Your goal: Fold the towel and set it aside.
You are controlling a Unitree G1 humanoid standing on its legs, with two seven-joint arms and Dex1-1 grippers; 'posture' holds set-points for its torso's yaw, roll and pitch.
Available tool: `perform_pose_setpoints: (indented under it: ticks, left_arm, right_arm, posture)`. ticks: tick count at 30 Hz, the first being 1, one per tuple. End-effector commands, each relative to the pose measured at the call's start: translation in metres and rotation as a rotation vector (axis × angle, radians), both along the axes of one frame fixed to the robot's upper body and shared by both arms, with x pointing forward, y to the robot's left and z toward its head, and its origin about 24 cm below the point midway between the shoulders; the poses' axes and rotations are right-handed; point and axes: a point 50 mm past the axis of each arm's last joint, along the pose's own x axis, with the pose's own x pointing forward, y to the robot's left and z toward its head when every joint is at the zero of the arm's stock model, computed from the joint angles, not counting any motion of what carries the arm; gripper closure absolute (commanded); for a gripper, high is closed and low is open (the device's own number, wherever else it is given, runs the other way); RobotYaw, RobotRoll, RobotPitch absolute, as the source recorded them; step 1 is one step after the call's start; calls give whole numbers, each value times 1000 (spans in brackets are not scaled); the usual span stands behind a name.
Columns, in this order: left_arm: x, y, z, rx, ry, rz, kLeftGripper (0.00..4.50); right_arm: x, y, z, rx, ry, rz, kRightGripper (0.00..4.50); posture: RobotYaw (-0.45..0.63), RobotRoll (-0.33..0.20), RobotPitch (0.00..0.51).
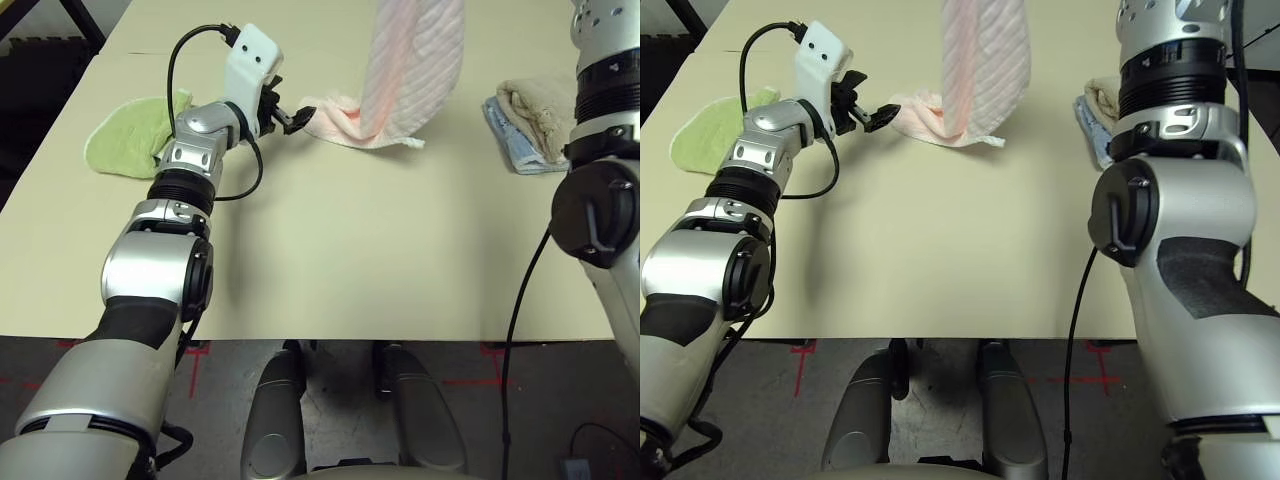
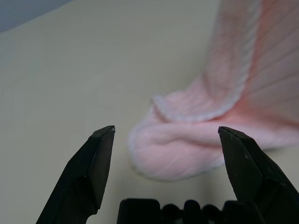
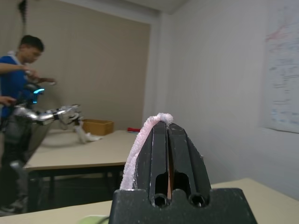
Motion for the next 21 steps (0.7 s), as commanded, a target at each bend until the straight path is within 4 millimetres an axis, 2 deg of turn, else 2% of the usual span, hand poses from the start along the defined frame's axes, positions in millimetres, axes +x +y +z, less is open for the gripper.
perform_pose_setpoints:
  ticks: [1, 3, 6, 9, 11, 14, 18, 21]
  left_arm:
    - [-3, -24, -2, -55, 1, -75, 15]
    - [-5, -40, -5, -68, 9, -106, 15]
    - [-5, -51, -8, -67, 7, -101, 15]
    - [-3, -54, -9, -58, -13, -55, 15]
    - [-3, -53, -10, -50, -19, -44, 15]
    - [-2, -47, -13, -35, -20, -25, 15]
    - [-4, -28, -15, -8, 5, -50, 15]
    - [-9, -19, -14, -19, 59, -149, 15]
  right_arm:
    - [-3, -1, 3, 1, -30, -56, 4500]
    - [-2, 3, 8, 45, -47, -71, 4500]
    - [-7, 8, 25, 157, -67, -48, 4500]
    - [-13, -4, 51, 342, -98, -92, 4500]
    - [-12, -12, 58, 398, -108, -164, 4500]
    - [-3, -13, 50, 339, -100, -233, 4500]
    - [15, -16, 28, 228, -52, -364, 4500]
    - [23, -20, 17, 203, -30, -410, 4500]
  posture:
    - [-42, 0, 243]
    - [-44, 0, 243]
    - [-45, 0, 241]
    - [-51, 0, 239]
    - [-51, 0, 239]
    - [-48, 0, 244]
    - [-38, 0, 254]
    - [-24, 0, 257]
